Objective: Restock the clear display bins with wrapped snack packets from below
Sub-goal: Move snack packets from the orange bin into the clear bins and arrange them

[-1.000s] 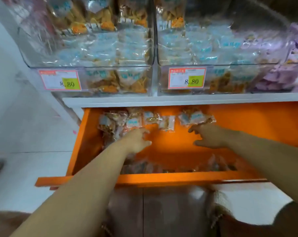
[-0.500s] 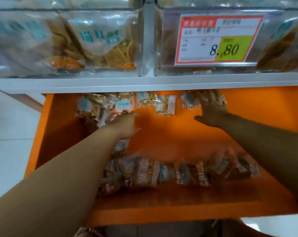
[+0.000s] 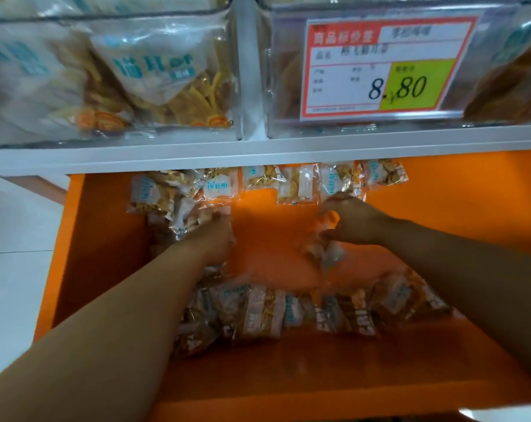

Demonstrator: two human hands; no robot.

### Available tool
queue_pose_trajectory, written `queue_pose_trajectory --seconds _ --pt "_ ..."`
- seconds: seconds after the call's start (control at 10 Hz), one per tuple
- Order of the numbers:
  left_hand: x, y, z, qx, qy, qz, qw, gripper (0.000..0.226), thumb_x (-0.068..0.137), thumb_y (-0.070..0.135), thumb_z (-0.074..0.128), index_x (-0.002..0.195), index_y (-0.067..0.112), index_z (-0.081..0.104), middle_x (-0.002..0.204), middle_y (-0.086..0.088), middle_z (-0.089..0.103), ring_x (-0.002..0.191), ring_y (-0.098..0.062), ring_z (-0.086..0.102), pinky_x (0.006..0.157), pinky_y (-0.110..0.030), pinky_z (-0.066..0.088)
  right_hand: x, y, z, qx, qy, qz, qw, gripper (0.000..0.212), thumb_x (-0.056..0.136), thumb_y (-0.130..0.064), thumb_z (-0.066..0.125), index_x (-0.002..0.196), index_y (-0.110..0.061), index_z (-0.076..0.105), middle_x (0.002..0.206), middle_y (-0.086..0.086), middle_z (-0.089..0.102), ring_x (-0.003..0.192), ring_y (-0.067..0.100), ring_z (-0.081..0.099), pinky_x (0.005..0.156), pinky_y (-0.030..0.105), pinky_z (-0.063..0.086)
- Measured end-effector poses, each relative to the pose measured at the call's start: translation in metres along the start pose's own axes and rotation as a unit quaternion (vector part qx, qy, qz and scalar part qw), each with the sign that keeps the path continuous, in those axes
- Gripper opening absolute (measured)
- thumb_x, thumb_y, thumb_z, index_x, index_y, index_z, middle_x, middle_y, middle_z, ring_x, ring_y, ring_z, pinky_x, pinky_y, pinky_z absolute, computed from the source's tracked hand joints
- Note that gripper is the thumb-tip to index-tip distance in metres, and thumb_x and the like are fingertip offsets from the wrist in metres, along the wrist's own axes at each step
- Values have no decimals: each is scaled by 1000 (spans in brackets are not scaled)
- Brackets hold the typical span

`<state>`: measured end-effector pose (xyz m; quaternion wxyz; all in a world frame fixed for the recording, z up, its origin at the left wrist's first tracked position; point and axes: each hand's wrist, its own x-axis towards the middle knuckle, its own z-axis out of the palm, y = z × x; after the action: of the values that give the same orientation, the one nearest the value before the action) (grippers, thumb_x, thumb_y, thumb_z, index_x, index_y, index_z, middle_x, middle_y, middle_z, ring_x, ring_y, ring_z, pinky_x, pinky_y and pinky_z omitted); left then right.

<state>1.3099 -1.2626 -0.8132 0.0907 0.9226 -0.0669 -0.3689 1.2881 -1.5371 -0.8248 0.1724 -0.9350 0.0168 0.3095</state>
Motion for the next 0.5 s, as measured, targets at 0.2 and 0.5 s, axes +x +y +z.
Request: queue_pose_trajectory --seconds 0.2,0.5 --pt "-9 9 -17 126 156 -12 980 51 97 38 44 145 24 31 153 -10 24 139 -34 26 111 -51 29 0 -4 -17 -61 91 41 993 99 79 -41 72 151 -26 7 159 9 -3 144 39 1 111 51 26" --pt "3 -7 -4 46 48 -95 993 94 77 68 58 149 29 12 156 -8 6 142 -39 13 104 -57 31 -2 -8 -1 -53 -40 9 998 116 63 -62 75 150 -26 8 155 6 20 144 33 8 114 51 21"
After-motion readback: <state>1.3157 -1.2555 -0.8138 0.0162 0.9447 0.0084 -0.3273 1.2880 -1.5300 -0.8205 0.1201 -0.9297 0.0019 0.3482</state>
